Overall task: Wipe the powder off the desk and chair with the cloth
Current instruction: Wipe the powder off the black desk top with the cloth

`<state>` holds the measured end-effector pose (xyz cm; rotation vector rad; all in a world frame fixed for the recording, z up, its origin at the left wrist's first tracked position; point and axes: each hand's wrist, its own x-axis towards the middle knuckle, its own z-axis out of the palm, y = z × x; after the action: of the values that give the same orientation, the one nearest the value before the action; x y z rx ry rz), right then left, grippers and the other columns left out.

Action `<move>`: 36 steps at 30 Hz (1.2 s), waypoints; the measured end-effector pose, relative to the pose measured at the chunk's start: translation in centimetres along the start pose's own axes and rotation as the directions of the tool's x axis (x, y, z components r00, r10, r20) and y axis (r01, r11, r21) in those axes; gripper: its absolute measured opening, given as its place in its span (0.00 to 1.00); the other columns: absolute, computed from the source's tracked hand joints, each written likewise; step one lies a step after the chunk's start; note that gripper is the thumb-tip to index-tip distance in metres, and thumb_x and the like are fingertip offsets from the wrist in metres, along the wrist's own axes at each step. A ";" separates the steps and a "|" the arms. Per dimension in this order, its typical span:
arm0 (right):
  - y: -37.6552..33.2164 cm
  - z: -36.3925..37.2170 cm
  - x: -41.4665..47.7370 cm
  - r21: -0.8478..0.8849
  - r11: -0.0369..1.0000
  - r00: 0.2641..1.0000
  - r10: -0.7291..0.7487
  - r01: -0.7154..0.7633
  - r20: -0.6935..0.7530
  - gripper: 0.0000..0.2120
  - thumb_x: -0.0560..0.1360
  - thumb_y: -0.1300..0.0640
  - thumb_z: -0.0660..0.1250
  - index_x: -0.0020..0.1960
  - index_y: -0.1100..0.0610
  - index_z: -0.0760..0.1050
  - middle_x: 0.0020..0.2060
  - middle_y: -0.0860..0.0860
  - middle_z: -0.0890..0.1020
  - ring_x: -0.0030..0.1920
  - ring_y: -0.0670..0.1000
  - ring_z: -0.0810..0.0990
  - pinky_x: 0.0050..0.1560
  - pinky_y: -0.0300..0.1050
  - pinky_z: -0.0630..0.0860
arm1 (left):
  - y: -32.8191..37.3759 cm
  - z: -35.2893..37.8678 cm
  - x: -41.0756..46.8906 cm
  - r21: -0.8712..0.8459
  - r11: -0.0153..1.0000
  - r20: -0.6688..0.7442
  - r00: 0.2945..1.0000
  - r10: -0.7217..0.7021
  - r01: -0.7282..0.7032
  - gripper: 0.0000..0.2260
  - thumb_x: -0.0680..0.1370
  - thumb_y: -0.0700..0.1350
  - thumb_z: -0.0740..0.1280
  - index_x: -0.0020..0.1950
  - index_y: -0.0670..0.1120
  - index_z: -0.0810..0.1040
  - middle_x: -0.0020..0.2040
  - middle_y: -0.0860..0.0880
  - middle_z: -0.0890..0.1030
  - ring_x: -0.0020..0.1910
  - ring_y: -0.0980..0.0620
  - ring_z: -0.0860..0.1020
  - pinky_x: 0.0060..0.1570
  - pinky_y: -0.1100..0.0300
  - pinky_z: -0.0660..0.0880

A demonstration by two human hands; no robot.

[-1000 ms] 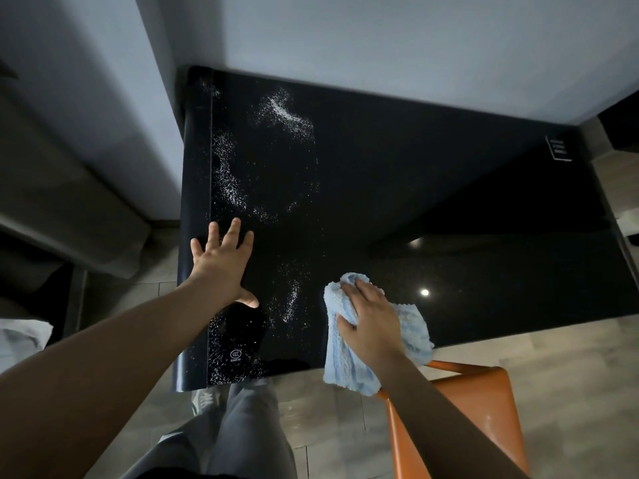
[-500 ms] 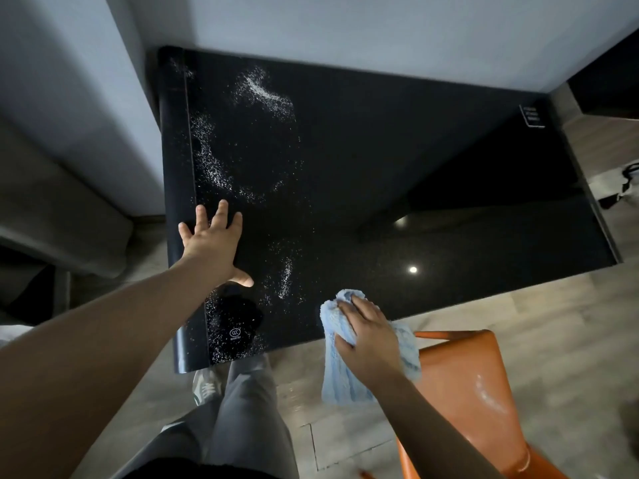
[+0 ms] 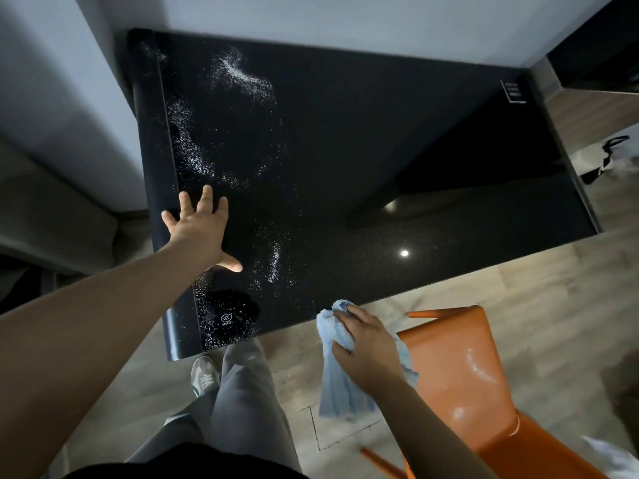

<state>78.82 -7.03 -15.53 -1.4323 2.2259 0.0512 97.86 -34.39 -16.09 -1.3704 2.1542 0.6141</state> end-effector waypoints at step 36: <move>-17.7 -22.0 43.3 -0.073 0.922 0.885 -0.385 0.380 -0.261 0.23 0.75 0.51 0.66 0.68 0.55 0.72 0.61 0.54 0.78 0.59 0.57 0.77 0.52 0.46 0.72 | -5.9 -6.4 8.5 -0.239 0.967 -0.243 0.958 -0.150 0.091 0.56 0.62 0.73 0.68 0.78 0.53 0.41 0.78 0.49 0.37 0.77 0.41 0.39 0.73 0.42 0.50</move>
<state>71.49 -57.92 -10.30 -1.9664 2.1023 -0.2722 99.04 -46.46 -17.19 -1.7787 2.2315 0.6804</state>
